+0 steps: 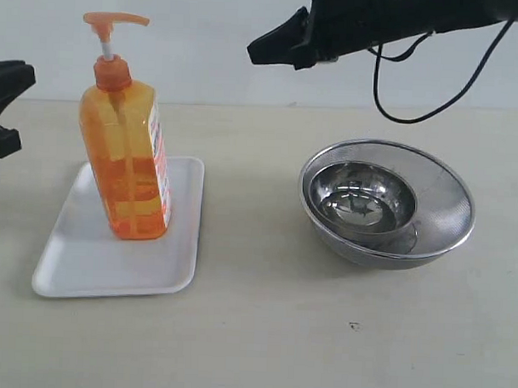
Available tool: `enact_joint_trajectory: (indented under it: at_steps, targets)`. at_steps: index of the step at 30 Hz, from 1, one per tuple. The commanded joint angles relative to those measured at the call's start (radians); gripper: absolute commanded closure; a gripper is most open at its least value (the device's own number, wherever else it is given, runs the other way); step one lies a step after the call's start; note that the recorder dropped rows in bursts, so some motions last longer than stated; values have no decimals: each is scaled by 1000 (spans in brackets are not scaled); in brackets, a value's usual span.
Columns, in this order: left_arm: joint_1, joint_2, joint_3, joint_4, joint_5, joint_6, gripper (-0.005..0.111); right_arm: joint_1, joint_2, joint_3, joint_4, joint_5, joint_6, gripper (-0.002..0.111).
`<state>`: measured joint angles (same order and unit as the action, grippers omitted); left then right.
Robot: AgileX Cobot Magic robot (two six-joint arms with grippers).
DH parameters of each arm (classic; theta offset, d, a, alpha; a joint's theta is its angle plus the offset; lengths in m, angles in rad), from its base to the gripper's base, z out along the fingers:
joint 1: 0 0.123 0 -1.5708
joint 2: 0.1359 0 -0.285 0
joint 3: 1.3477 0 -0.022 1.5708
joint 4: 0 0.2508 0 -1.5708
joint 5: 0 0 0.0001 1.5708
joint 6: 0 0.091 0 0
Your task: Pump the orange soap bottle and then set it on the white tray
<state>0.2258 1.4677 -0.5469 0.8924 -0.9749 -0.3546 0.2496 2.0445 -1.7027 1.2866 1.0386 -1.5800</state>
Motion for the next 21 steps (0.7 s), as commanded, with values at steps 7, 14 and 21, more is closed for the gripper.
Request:
enact_joint_trajectory:
  at_steps: [7,14,21]
  targets:
    - [2,-221,-5,10,74,-100,102,-10,-157,-6,-98,182,-24,108]
    - [2,-399,14,18,201,-138,102,-10,-294,3,-125,107,39,108]
    - [2,-607,84,18,368,-259,102,-10,-462,90,-331,-117,218,108]
